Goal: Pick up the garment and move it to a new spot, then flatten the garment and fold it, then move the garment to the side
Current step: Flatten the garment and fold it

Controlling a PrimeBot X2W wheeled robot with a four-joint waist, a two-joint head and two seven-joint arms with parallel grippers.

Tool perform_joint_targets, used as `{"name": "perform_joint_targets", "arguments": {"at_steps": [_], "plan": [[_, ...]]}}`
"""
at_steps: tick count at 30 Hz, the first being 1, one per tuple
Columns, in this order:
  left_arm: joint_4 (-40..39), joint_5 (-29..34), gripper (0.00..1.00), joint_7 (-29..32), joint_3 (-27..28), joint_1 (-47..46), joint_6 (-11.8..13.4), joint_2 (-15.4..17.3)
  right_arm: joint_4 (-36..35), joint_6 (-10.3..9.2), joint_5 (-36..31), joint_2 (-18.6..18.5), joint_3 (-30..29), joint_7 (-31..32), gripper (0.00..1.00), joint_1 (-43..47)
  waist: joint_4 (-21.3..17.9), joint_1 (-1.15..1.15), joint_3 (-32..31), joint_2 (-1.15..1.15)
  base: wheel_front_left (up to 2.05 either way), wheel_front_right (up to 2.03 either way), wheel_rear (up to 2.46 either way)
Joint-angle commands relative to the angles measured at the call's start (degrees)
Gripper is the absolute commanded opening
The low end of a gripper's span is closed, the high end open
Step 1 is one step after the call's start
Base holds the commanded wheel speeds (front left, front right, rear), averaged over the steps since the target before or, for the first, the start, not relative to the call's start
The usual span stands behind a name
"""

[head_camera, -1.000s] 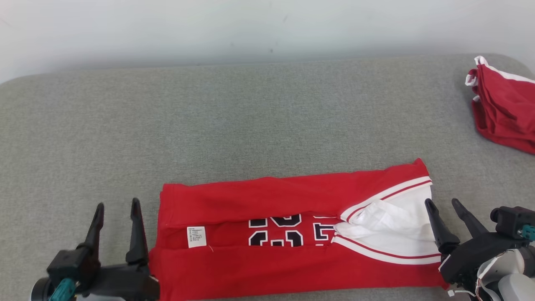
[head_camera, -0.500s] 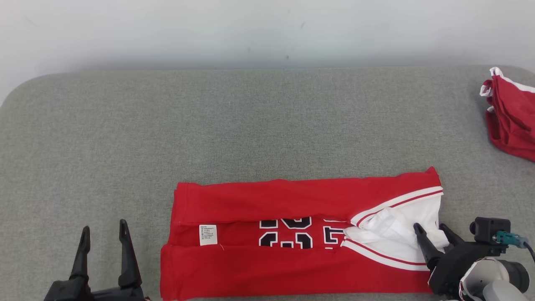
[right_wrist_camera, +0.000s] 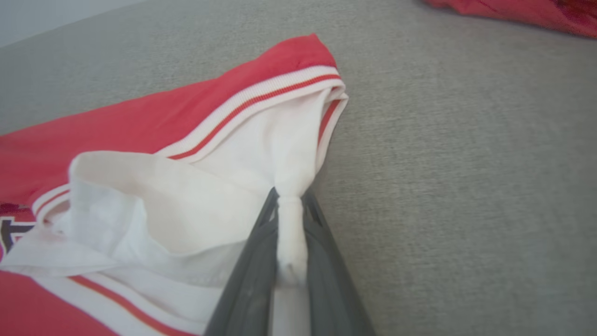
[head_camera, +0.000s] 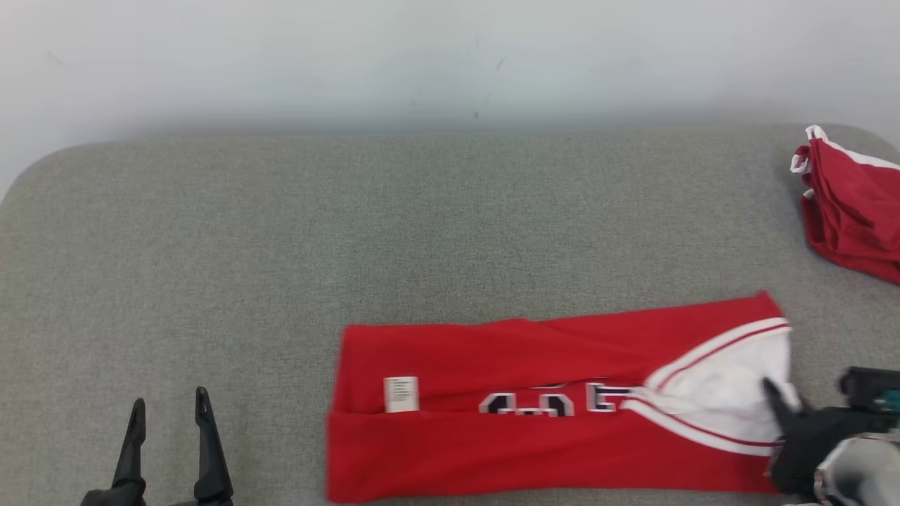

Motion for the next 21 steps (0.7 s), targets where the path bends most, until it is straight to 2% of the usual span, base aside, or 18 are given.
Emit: {"name": "perform_joint_targets", "arguments": {"at_steps": [1,5,9,14,21], "plan": [[0.2,0.6,1.00,-0.2,0.4,0.9,-0.4,-0.2,0.7,-0.23,0.2,-1.5,-1.3,-0.8,0.00,0.6,-0.2,0.00,-0.3,0.00,0.00,0.00,0.00],[0.1,0.8,1.00,-0.2,1.0,1.3,-0.2,-0.4,1.3,-0.22,0.7,-3.9,-3.6,-1.7,0.00,1.0,-0.9,0.00,-1.0,0.00,0.00,0.00,0.00],[-0.4,0.8,1.00,-0.2,1.6,2.3,0.0,-0.5,-2.7,-0.22,0.1,-3.7,-3.2,-2.0,0.00,1.3,-2.0,0.00,-1.5,0.00,0.00,0.00,0.00],[-0.6,0.7,1.00,-0.2,1.9,2.8,-0.1,-0.5,-13.0,-0.22,-0.5,-1.5,-1.8,-0.8,0.00,2.4,-3.2,0.00,-1.7,0.00,0.00,0.00,0.00],[-0.6,0.3,1.00,-0.2,1.1,1.8,-0.1,-0.5,-28.4,-0.22,-1.0,3.0,1.4,4.4,0.00,4.4,-2.9,0.00,-1.6,0.00,0.00,0.00,0.00]]}}
